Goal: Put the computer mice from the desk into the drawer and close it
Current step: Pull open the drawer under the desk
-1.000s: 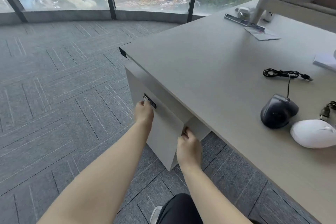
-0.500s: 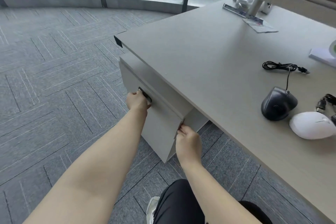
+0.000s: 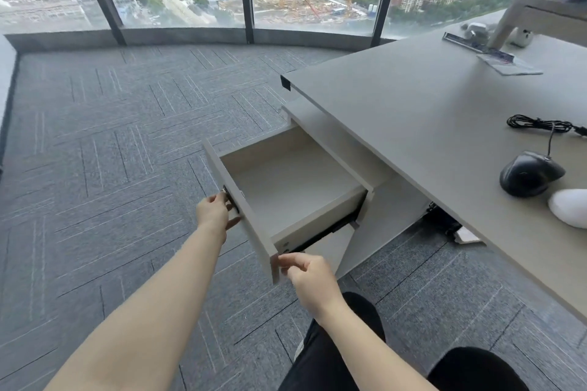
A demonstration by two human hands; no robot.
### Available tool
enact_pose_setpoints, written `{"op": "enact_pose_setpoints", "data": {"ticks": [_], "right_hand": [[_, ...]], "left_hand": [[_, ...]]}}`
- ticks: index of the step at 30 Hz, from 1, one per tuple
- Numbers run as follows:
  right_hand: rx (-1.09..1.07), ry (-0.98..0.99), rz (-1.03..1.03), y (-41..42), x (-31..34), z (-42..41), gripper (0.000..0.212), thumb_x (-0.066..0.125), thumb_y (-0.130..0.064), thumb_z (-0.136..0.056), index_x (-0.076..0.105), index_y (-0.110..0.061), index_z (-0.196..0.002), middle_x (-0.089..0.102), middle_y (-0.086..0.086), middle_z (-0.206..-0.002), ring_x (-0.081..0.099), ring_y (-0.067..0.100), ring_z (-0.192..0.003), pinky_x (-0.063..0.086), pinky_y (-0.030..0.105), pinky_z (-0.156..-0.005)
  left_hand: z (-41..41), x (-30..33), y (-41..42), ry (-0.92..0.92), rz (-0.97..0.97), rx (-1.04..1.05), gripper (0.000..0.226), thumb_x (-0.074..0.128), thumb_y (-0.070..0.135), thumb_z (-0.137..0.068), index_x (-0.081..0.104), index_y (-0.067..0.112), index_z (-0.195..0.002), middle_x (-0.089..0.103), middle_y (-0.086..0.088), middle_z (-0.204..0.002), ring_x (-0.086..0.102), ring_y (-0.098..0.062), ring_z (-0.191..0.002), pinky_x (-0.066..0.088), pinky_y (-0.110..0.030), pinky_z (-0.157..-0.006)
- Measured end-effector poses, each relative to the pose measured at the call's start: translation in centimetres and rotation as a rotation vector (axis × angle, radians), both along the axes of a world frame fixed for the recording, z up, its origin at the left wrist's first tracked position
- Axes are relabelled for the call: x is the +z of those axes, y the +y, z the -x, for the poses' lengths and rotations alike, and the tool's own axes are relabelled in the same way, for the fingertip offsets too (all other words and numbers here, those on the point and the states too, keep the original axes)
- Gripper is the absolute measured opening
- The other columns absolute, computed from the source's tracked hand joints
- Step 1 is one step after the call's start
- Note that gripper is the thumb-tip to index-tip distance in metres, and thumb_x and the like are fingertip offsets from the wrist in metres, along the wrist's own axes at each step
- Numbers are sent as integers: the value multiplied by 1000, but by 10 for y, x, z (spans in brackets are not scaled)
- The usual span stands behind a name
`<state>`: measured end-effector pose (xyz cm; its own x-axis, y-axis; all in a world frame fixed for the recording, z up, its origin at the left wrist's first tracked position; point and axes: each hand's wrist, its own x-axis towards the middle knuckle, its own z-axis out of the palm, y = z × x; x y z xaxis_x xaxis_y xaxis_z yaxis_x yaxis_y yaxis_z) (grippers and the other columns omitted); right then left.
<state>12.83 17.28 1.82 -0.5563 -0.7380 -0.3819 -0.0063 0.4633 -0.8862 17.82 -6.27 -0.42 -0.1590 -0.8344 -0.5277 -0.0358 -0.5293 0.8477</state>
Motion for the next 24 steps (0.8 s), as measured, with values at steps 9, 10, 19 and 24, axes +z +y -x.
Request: {"op": "enact_pose_setpoints", "data": {"ticks": [9,10,19,24], "right_hand": [[242,-15,-11,-21,4,-61,41,45,-14,-78,77,-20,-104,77,-1,-96,68,21,-81,54,36,-71],[257,-24,-14,-23,4,-65,42,45,-14,-77,77,-20,-104,77,0,-95,67,22,-80,53,37,-70],[166,150,86,-13,43,-50,35,52,-10,-90,67,-17,-120,71,-6,-107,64,3,-93,48,11,-72],[-250,388,298,36,108,23,26,53,-8,-92,73,-19,-103,74,-6,-82,64,14,-62,56,32,-63]], "left_hand": [[-88,-1,-13,-31,49,37,29,47,18,-97,61,1,-115,69,-14,-113,67,-23,-95,55,-36,-55],[-94,-2,-15,-40,56,35,28,48,19,-97,61,1,-115,69,-13,-113,68,-23,-96,56,-37,-57],[-95,46,2,-486,449,-79,41,38,23,-94,49,8,-131,57,-16,-133,55,-34,-114,45,-43,-93],[-21,116,60,-272,875,-215,33,41,19,-95,57,12,-124,60,-5,-128,54,-20,-118,40,-30,-96]]}}
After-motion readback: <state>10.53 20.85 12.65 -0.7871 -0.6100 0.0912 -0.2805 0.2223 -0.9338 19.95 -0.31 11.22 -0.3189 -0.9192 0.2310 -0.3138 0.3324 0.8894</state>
